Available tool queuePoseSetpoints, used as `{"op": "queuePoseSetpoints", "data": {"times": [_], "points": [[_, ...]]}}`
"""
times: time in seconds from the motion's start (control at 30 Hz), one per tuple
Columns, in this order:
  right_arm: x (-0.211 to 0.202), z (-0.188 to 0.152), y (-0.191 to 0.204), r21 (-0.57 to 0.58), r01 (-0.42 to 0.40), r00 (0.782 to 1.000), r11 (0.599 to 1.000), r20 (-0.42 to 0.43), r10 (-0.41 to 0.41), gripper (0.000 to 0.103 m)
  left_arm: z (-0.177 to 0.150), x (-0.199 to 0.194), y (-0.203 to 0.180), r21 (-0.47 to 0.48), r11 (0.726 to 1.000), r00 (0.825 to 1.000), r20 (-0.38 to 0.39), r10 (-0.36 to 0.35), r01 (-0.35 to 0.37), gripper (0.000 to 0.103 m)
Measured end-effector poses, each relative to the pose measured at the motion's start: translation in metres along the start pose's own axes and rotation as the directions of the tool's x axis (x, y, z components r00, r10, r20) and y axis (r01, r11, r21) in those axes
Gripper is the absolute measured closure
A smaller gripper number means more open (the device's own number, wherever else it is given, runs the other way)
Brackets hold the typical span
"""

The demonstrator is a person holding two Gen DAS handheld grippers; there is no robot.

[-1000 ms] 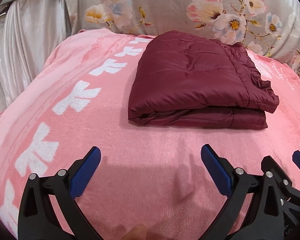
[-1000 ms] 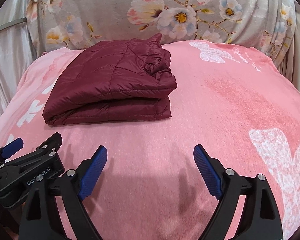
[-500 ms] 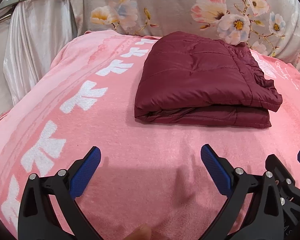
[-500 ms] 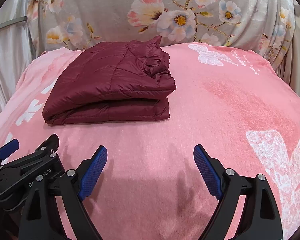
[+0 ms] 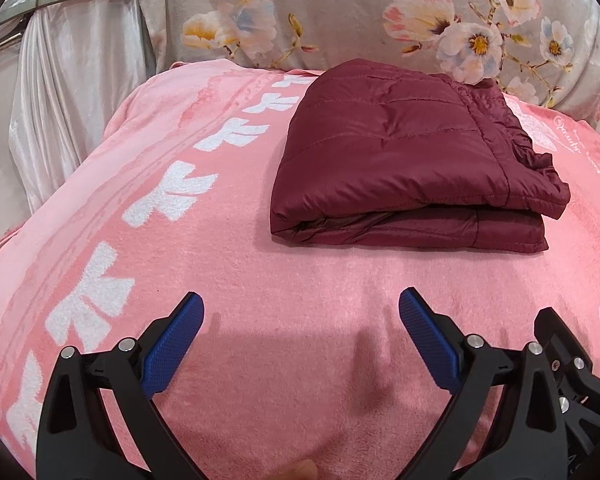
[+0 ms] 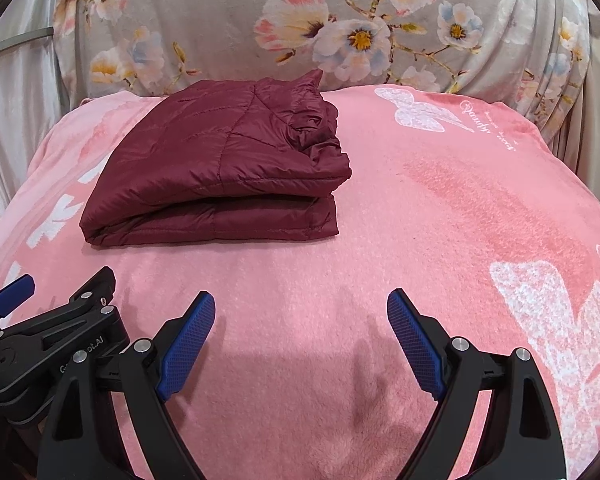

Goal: Fold large clothes

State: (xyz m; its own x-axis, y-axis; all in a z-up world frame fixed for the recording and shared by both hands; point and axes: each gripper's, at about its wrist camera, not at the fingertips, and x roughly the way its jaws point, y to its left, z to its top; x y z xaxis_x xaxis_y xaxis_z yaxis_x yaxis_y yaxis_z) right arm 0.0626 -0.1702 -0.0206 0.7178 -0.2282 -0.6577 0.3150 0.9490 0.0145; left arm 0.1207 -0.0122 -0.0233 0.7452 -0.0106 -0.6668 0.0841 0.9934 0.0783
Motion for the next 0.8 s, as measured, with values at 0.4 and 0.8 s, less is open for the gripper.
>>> {"op": "queuePoseSetpoints", "data": {"times": [0.4,0.8], "points": [[0.0,0.0005,-0.0004,0.0,-0.001,1.0,1.0,0.0,0.001,0.017,0.0002,0.0006,0.0002,0.001,1.0,1.0,0.0,-0.001,0.001,0.009],[-0.0016,0.0008,-0.0015,0.0,0.003,1.0,1.0,0.005,-0.003,0.017,0.0006,0.0005,-0.0003,0.011,1.0,1.0,0.012,-0.005,0.005,0.012]]}}
